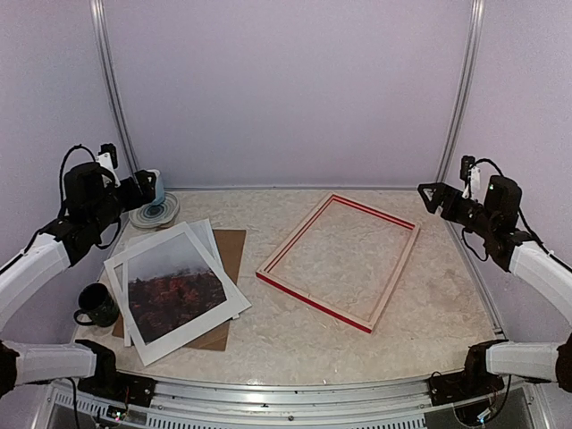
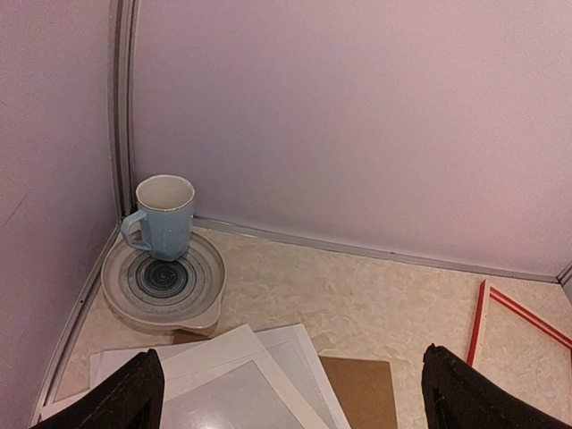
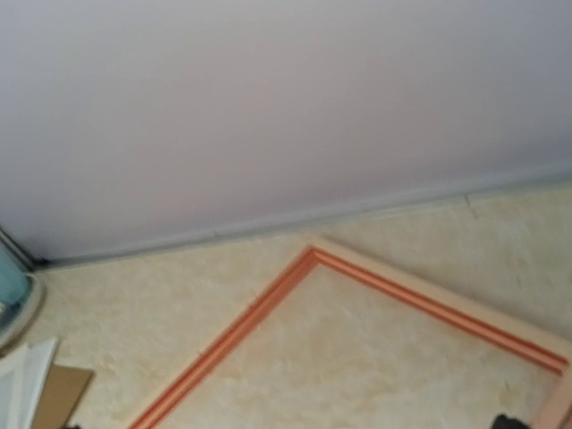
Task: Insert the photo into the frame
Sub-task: Adjust the frame body at the center of the board.
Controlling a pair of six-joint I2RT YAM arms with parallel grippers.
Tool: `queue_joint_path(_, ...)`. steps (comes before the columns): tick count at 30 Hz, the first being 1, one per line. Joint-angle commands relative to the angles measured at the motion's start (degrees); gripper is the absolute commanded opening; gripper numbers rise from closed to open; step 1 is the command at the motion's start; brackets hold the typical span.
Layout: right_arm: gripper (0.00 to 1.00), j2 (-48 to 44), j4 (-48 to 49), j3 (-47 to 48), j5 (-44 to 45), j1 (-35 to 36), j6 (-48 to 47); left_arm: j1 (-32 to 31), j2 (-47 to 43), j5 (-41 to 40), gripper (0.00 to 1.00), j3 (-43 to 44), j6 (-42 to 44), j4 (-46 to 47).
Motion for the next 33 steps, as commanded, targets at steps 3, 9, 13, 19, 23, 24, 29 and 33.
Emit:
queue_joint_path(3, 0.99, 5.38, -10.85, 5.87, 4.66, 0.49, 0.6, 0.64, -2.71, -0.7, 0.99, -3.12, 4.57, 3.84)
queue_joint_path(9, 0.99, 7.15, -14.41, 6.58, 6.22, 0.57, 0.28, 4.03, -2.0, -7.25, 0.99, -0.18, 4.37, -2.41)
queue_joint_path(13, 0.99, 8.32, -15.93, 7.32, 6.53, 0.66, -0.19, 3.23, 1.76, -9.02, 0.99, 3.55, -0.22, -6.44)
queue_joint_path(19, 0.99, 8.67, -16.8, 7.46, 7.63, 0.72, 0.12, 4.65, 2.13, 2.76, 0.99, 2.83, -0.39, -5.4)
queue_joint_path(23, 0.99, 10.24, -19.06, 8.25, 8.48, 0.79, 0.13, 3.49, 3.7, 5.13, 0.99, 3.9, -1.56, -5.11)
queue_joint_path(24, 0.99, 10.65, -19.41, 8.28, 8.73, 0.83, 0.17, 2.47, 4.19, 4.98, 0.99, 4.29, -1.71, -5.06)
queue_joint_path(29, 0.99, 12.33, -21.25, 8.47, 10.2, 1.18, 0.52, -4.99, 7.77, 0.13, 0.99, 5.53, -1.43, -0.86)
queue_joint_path(33, 0.99, 13.13, -22.05, 8.2, 11.49, 1.49, 1.15, -11.78, 11.29, -3.06, 0.99, 7.46, 1.14, 2.01)
